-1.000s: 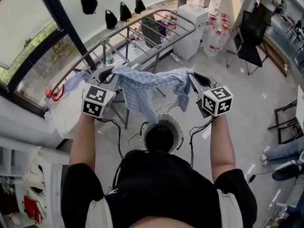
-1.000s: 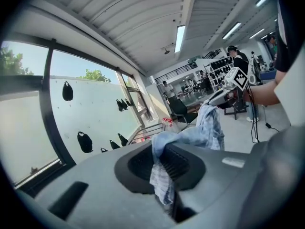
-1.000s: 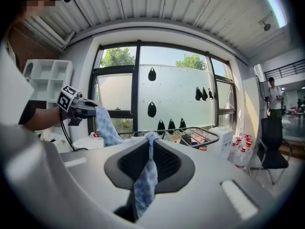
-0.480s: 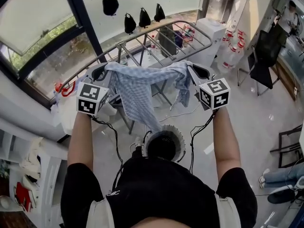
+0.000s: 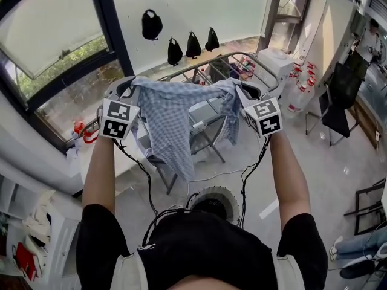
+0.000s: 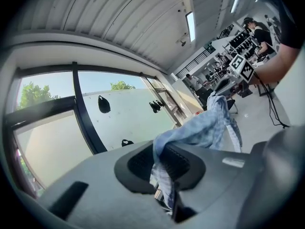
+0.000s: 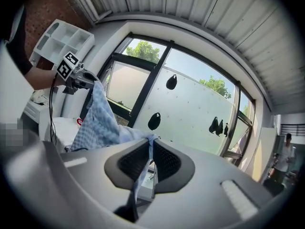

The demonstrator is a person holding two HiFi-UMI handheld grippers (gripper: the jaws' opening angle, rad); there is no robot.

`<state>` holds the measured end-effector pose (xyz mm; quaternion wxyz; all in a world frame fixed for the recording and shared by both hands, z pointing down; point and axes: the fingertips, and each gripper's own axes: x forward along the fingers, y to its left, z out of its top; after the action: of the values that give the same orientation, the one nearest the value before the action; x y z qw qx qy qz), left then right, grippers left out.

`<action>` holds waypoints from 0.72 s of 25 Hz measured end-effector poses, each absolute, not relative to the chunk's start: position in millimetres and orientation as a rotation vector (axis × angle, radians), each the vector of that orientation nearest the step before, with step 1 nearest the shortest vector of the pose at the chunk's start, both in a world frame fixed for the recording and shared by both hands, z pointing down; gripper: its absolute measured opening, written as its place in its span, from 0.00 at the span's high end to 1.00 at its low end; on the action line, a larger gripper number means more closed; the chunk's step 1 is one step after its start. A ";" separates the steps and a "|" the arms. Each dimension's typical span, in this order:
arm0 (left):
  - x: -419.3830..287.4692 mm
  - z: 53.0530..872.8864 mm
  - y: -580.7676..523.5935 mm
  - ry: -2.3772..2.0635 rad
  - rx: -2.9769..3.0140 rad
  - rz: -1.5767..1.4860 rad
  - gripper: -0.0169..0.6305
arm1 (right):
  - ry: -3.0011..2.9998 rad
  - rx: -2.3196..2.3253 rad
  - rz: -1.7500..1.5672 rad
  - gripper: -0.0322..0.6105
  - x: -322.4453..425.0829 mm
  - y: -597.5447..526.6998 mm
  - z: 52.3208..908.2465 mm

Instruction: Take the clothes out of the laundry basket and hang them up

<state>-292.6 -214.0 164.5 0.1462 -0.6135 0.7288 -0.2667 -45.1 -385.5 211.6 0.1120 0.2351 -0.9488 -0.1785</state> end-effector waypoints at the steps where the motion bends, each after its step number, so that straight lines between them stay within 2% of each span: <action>1: -305.3 161.7 -222.1 2.103 -1.760 -0.780 0.92 | -2.781 0.688 -0.526 0.89 -56.3 -393.8 209.6; 9: -411.4 167.8 -314.6 2.127 -1.790 -0.902 0.92 | -2.679 0.724 -0.494 0.89 -144.5 -478.5 211.7; 18: -527.2 233.0 -410.9 2.195 -1.861 -1.046 0.92 | -2.550 0.772 -0.404 0.89 -241.9 -558.9 257.2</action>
<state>-527.2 -410.9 233.0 0.0399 -0.6072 0.7164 -0.3413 -241.9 -558.9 257.2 0.2214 0.2794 -0.9228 -0.1462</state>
